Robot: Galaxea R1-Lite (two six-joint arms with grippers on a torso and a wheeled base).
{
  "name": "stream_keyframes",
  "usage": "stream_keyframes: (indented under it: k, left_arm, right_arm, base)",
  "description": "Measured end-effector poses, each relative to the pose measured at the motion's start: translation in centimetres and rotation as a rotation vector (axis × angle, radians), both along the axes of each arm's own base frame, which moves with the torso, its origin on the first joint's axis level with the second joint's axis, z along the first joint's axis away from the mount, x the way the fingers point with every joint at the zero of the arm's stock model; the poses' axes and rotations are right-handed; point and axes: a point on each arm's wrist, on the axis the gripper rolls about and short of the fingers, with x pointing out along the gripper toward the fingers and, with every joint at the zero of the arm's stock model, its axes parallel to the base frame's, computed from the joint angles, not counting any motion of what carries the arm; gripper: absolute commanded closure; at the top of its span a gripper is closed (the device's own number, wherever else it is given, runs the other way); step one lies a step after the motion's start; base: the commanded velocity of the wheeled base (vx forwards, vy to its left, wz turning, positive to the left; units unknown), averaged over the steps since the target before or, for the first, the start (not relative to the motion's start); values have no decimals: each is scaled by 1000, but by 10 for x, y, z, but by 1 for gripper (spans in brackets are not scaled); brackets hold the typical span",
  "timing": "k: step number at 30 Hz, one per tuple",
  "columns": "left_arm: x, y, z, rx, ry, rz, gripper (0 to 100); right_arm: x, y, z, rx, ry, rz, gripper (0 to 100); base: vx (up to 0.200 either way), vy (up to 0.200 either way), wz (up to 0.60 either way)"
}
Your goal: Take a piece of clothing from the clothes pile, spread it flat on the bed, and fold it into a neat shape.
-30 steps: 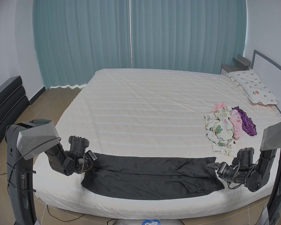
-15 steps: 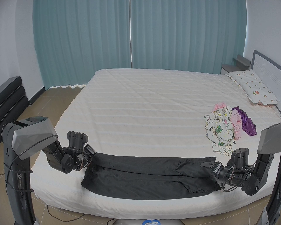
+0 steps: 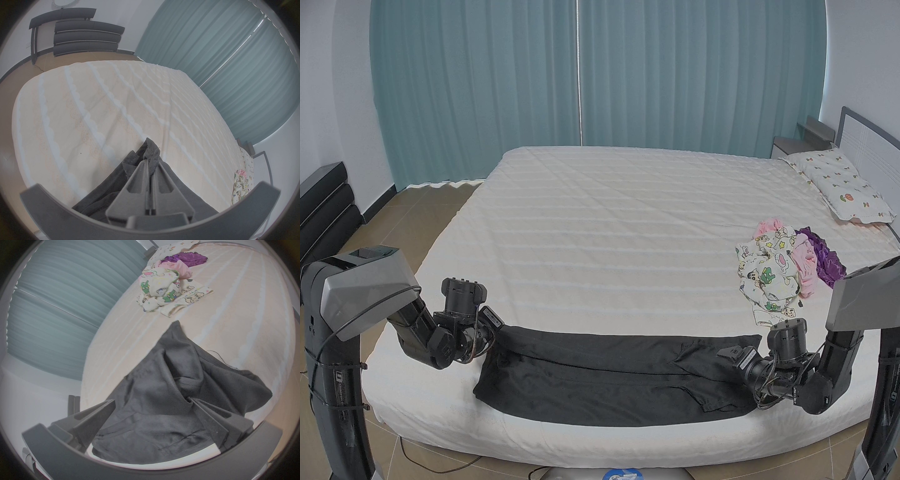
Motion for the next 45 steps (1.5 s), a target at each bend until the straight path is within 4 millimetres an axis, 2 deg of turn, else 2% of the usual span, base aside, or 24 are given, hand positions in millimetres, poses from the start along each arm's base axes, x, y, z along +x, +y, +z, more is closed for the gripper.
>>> stream_keyframes:
  k: [4, 9, 19, 29, 38, 39, 45]
  left_arm:
    - [0, 0, 0, -1, 0, 0, 100]
    - [0, 0, 0, -1, 0, 0, 100]
    - [0, 0, 0, -2, -1, 0, 100]
    - [-1, 0, 0, -25, 1, 18, 100]
    - [-1, 0, 0, -25, 0, 19, 100]
    - [-1, 0, 0, -25, 1, 19, 100]
    - [-1, 0, 0, -25, 1, 19, 100]
  right_arm:
    - [8, 5, -2, -22, 5, -18, 0]
    - [10, 7, -1, -38, -6, -33, 0]
    - [-10, 13, 3, -17, 30, -29, 0]
    - [-14, 13, 1, -23, 47, -26, 0]
    - [-3, 14, -3, -23, 32, -42, 0]
    - [-2, 14, -4, -27, 29, -49, 100]
    - [5, 13, -7, -65, 3, -106, 100]
  base:
    - [0, 0, 0]
    - [0, 0, 0]
    - [0, 0, 0]
    - [0, 0, 0]
    - [0, 0, 0]
    - [0, 0, 0]
    - [0, 0, 0]
